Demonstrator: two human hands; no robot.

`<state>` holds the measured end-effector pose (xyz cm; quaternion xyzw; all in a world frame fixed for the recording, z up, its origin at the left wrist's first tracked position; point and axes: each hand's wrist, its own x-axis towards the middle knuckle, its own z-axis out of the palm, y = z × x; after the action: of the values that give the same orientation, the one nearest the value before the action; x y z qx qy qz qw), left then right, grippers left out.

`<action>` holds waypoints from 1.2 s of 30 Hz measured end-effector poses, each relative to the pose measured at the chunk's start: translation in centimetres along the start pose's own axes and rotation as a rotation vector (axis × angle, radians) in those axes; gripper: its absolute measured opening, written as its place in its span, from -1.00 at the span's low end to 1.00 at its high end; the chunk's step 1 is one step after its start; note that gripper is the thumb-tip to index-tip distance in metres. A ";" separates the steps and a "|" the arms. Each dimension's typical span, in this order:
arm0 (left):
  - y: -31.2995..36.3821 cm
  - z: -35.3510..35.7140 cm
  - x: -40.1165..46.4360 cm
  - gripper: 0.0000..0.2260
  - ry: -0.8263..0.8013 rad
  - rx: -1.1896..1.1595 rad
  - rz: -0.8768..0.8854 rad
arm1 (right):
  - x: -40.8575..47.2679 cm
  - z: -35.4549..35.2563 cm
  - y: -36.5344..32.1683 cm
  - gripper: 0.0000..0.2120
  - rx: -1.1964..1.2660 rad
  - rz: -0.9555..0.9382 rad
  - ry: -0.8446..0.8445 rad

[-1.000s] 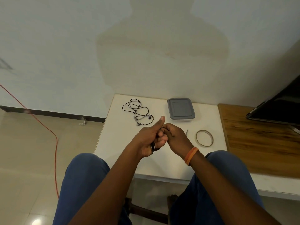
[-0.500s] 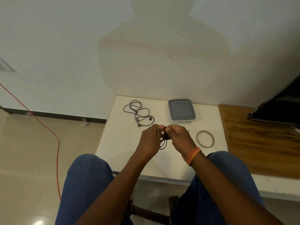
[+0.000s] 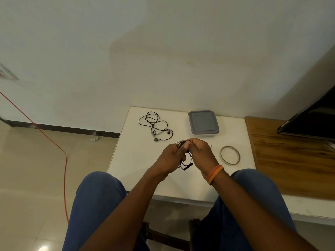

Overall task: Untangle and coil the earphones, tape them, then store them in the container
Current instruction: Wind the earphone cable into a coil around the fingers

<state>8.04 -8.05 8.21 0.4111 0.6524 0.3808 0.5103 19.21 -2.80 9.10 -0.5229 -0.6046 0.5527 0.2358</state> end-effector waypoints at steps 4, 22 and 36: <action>0.2 -0.9 -0.1 -0.76 -0.105 0.083 0.034 | 0.5 -0.5 0.3 -0.77 -0.058 0.019 -0.061; 0.3 -1.0 0.1 -0.73 -0.150 -0.369 -0.268 | 0.2 1.1 0.3 -0.78 -0.072 -0.070 -0.012; 0.4 -1.3 -0.1 -0.82 -0.348 -0.287 -0.105 | 1.1 -1.3 0.0 -0.77 -0.179 -0.090 -0.084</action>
<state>6.88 -8.08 8.88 0.3593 0.5141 0.3659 0.6875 19.97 -1.30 9.15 -0.4908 -0.6838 0.5066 0.1871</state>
